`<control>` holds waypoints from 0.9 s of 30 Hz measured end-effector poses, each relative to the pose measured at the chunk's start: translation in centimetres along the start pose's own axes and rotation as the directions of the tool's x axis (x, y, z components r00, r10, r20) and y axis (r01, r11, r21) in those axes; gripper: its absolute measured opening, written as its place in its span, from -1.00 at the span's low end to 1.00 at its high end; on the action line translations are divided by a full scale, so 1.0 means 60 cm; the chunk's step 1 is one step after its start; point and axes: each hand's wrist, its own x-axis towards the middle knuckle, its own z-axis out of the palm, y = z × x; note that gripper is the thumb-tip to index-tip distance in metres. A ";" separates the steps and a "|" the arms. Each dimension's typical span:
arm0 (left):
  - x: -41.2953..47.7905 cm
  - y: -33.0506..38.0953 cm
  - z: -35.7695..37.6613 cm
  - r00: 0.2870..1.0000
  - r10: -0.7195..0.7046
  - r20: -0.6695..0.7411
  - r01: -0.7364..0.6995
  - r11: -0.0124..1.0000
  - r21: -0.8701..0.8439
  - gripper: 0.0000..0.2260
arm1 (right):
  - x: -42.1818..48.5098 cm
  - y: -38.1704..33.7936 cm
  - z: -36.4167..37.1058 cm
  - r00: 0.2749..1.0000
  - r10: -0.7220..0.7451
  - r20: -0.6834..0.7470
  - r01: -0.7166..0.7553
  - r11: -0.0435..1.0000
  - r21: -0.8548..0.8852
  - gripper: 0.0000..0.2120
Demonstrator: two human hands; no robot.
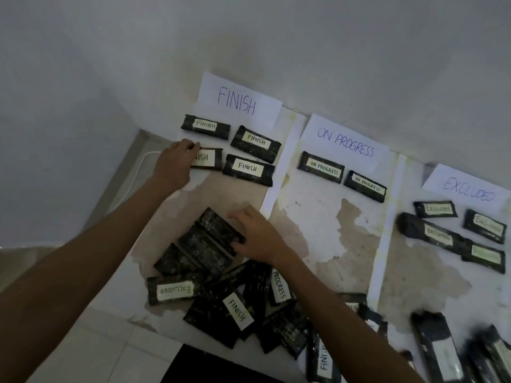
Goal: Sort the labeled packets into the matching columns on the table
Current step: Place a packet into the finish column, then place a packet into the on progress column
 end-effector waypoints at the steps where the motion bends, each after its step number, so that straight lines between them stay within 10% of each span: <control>1: 0.008 -0.001 -0.001 1.000 0.005 0.003 -0.005 1.000 0.012 -0.42 | 0.002 -0.003 0.008 0.999 -0.043 0.034 0.045 0.997 -0.056 -0.40; 13: -0.007 0.002 -0.001 0.994 0.027 -0.104 -0.042 0.987 -0.152 -0.41 | -0.002 -0.041 0.029 0.999 -0.023 0.027 0.030 0.956 -0.291 -0.55; 21: -0.162 0.083 0.002 0.996 0.058 -0.071 -0.082 0.909 -0.408 -0.54 | -0.029 -0.024 -0.037 0.908 0.418 -0.024 -0.355 0.801 0.483 -0.70; 27: -0.212 0.118 0.017 0.995 0.073 -0.063 -0.093 0.908 -0.409 -0.44 | -0.050 -0.035 -0.055 0.900 0.434 0.033 -0.365 0.712 0.600 -0.72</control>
